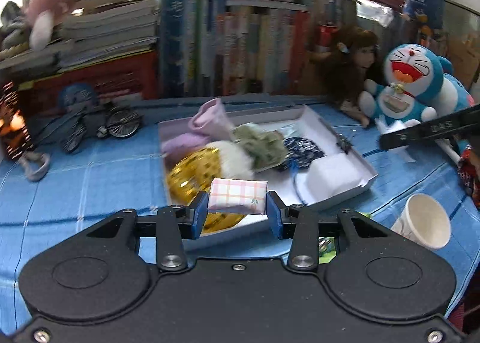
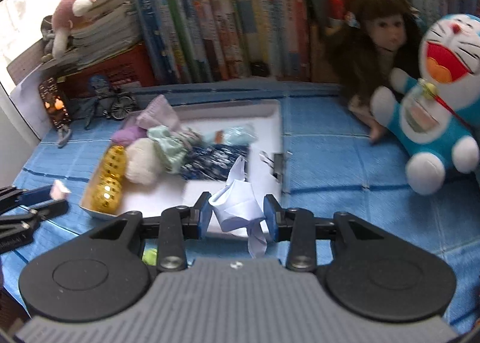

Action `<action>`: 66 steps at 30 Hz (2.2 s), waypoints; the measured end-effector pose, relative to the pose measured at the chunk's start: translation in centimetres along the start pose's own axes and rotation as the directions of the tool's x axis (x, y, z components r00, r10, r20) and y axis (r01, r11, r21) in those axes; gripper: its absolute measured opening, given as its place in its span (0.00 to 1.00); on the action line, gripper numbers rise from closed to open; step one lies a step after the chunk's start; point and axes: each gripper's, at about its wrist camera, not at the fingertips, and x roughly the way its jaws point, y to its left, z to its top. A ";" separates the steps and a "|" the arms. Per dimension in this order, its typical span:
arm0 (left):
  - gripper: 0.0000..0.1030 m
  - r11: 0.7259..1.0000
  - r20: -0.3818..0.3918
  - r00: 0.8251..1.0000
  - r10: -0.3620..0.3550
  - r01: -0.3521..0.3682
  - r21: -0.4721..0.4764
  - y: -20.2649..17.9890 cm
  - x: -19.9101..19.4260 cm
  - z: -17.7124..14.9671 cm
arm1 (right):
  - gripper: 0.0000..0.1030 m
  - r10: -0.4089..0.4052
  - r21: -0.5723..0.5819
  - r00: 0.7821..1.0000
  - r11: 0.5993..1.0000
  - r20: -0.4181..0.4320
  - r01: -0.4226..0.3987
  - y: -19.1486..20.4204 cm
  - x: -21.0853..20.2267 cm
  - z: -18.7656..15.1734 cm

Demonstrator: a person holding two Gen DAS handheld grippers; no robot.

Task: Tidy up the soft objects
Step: 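Carry the packet and paper into the white tray and open both tools, then move the left tool to the small beige block while the right tool moves to the green-pink scrunchie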

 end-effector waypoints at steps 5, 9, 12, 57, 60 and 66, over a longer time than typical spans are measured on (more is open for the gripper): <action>0.38 0.998 -0.033 0.999 -0.041 0.042 0.035 -1.7 1.6 1.7 | 0.42 0.034 0.004 0.999 0.999 -0.009 -0.034 1.8 1.3 1.3; 0.38 0.995 -0.088 0.992 -0.087 0.090 0.030 -2.6 3.5 2.5 | 0.42 0.052 0.007 0.998 0.999 -0.034 -0.051 2.8 2.6 1.8; 0.38 0.993 -0.130 0.985 -0.114 0.118 0.020 -3.0 5.1 2.9 | 0.42 0.076 0.016 0.995 0.997 -0.061 -0.075 3.5 3.7 2.1; 0.70 0.998 -0.080 0.995 -0.056 0.056 -0.005 -1.7 5.2 3.1 | 0.67 0.140 0.007 0.989 0.990 -0.044 -0.139 5.2 4.4 1.8; 0.73 0.998 -0.036 0.998 -0.059 0.059 0.002 -2.0 2.8 3.1 | 0.69 0.149 -0.033 0.989 0.988 -0.002 -0.149 5.5 1.9 1.4; 0.75 0.996 0.052 0.995 -0.081 0.080 0.031 -3.1 -2.2 2.2 | 0.73 0.166 -0.097 0.983 0.982 0.071 -0.159 6.2 -2.7 0.3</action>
